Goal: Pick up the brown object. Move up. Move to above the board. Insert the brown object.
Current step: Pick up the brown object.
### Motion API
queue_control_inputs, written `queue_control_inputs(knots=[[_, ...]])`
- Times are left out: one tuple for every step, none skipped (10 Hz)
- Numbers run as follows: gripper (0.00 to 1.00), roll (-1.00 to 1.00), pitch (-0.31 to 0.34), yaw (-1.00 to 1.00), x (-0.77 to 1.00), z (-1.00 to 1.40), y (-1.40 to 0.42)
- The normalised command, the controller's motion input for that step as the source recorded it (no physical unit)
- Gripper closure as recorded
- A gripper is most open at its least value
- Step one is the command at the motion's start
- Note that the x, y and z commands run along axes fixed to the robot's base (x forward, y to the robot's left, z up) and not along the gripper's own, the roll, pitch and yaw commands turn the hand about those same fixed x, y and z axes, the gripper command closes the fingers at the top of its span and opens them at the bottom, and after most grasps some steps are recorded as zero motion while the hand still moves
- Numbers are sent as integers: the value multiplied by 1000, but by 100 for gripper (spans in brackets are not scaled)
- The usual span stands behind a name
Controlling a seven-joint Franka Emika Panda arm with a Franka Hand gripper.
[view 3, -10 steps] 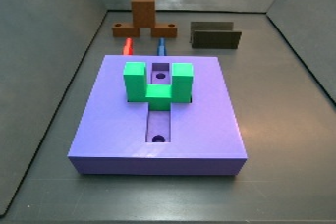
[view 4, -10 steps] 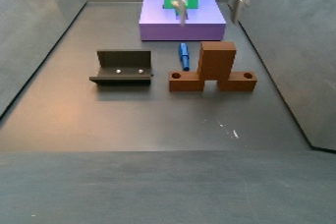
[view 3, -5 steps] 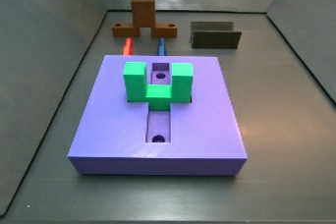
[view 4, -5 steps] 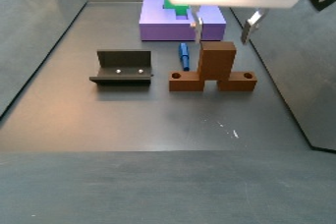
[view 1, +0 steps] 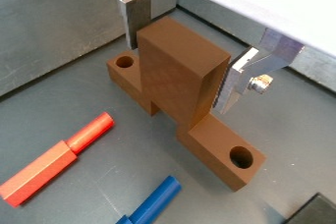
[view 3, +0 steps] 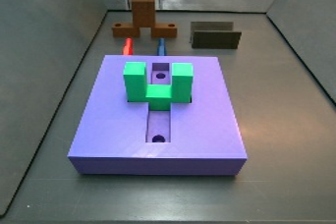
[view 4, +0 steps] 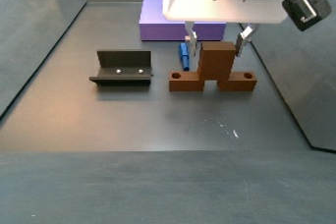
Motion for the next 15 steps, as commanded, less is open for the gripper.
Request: queue_control_inputs(knots=[[0, 0, 0, -37, -11, -203, 143], [0, 0, 0, -43, -23, -126, 117], [0, 0, 0, -14, 0, 0, 54], [0, 0, 0, 0, 0, 0, -20], [0, 0, 0, 0, 0, 0, -54], [0, 0, -6, 0, 0, 0, -3], [0, 0, 0, -9, 0, 0, -23], [0, 0, 0, -11, 0, 0, -34], [0, 0, 0, 0, 0, 0, -20], [0, 0, 0, 0, 0, 0, 0], [100, 0, 0, 0, 0, 0, 0], [100, 0, 0, 0, 0, 0, 0], [100, 0, 0, 0, 0, 0, 0], [100, 0, 0, 0, 0, 0, 0], [100, 0, 0, 0, 0, 0, 0]])
